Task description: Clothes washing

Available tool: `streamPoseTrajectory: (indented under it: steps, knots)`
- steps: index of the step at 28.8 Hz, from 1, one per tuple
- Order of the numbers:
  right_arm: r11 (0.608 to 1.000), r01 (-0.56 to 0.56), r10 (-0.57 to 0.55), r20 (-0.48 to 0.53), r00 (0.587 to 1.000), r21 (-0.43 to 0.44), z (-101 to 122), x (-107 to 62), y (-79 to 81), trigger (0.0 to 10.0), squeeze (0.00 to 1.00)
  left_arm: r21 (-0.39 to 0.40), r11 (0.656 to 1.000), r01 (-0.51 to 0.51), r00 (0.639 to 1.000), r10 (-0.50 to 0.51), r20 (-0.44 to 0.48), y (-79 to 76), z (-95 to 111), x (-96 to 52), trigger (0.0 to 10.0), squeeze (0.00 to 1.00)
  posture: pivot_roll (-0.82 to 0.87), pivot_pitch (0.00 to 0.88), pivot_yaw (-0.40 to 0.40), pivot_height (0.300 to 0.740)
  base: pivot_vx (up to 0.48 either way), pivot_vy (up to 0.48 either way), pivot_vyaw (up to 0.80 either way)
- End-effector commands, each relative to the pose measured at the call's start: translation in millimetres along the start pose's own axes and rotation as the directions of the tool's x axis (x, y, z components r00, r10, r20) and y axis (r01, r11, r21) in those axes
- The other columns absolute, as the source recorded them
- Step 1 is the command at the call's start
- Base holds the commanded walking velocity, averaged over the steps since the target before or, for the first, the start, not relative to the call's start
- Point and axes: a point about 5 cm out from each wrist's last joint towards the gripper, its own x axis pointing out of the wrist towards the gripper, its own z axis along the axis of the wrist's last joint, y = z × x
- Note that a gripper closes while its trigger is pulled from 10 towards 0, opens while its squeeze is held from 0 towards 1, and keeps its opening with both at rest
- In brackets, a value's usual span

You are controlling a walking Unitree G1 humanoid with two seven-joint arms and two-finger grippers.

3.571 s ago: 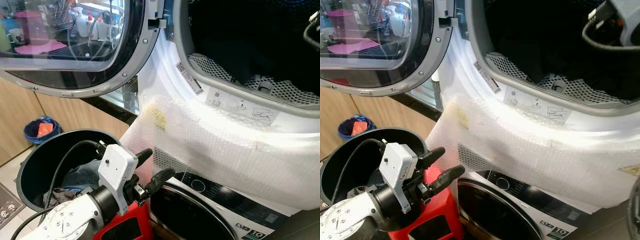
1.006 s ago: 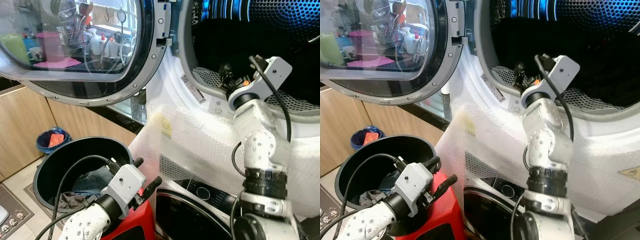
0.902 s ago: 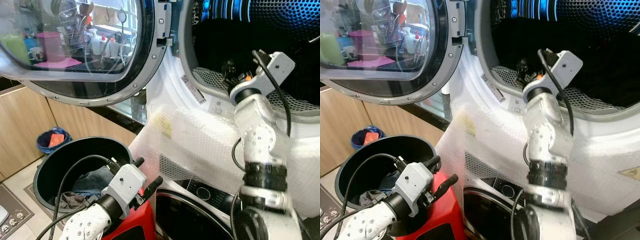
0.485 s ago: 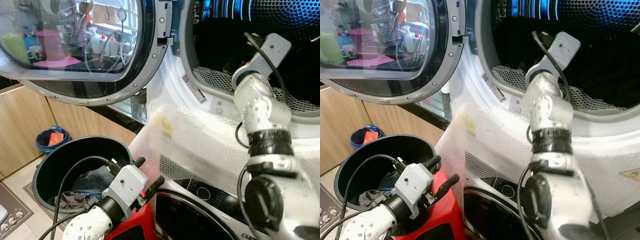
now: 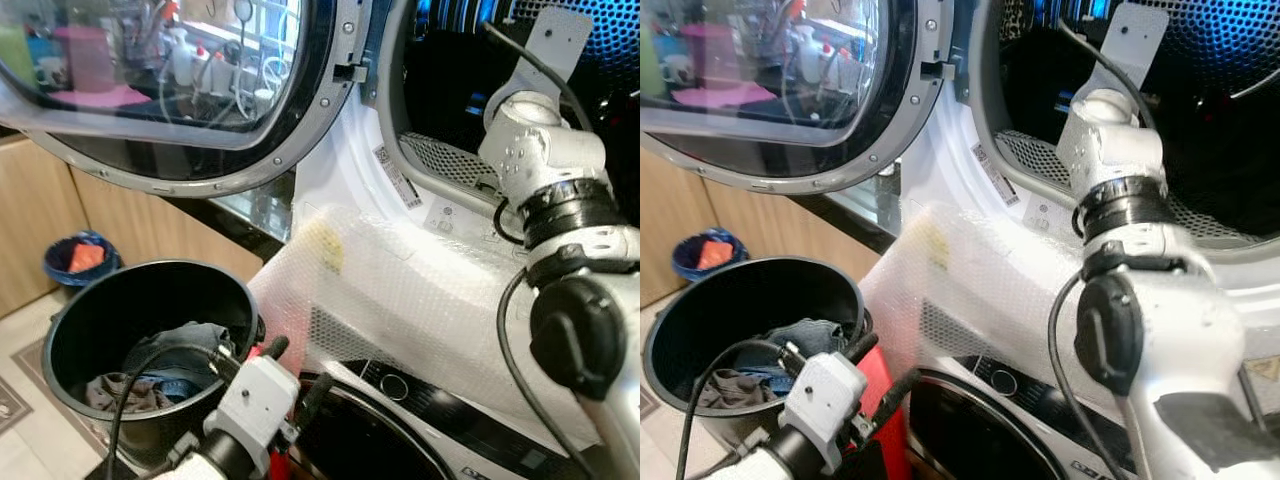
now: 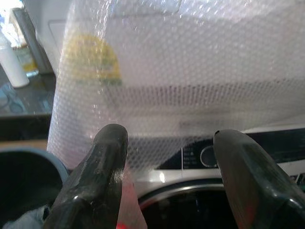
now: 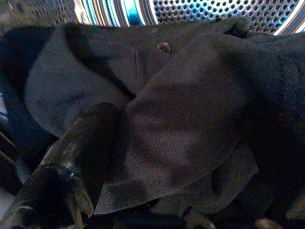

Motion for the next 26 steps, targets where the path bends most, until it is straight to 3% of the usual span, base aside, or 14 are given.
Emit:
streamPoseTrajectory:
  steps: [1,8,12,17,20,26]
  knots:
    - [0.999,0.032,-0.032,0.025,0.999,-0.019,8,1.7,-6.9,10.0,0.00,-0.011,1.000,-0.006,1.000,0.006,-0.003,-4.4,5,-6.6,10.0,0.00,0.25,0.108,-0.260,0.740,0.000,0.000,0.00]
    - [0.995,0.055,-0.052,0.031,0.998,-0.084,4,3.9,-9.7,10.0,0.00,-0.062,0.997,-0.038,0.998,0.036,-0.047,-11.4,9,-21.8,10.0,0.00,0.24,0.188,-0.266,0.740,0.000,0.000,0.00]
    - [0.991,0.099,-0.096,0.028,0.995,-0.095,1,7.1,-19.4,10.0,0.00,-0.082,0.995,-0.049,0.997,0.044,-0.063,-13.9,10,-26.7,10.0,0.00,0.23,0.220,-0.263,0.740,0.000,0.000,0.00]
    - [0.977,0.205,-0.204,0.024,0.979,-0.057,-2,13.3,-44.3,10.0,0.00,-0.089,0.995,-0.052,0.996,0.045,-0.074,-14.7,8,-28.4,10.0,0.00,0.22,0.237,-0.255,0.740,0.000,0.000,0.00]
    - [0.959,0.283,-0.284,0.020,0.959,0.023,2,16.7,-65.4,10.0,0.00,-0.087,0.995,-0.053,0.996,0.046,-0.077,-12.7,8,-28.1,10.0,0.00,0.21,0.231,-0.248,0.740,0.000,0.000,0.00]
    - [0.954,0.299,-0.300,0.027,0.954,0.032,4,16.8,-68.9,10.0,0.00,-0.086,0.995,-0.054,0.996,0.047,-0.079,-12.3,8,-27.8,10.0,0.00,0.21,0.231,-0.248,0.740,0.000,0.000,0.00]
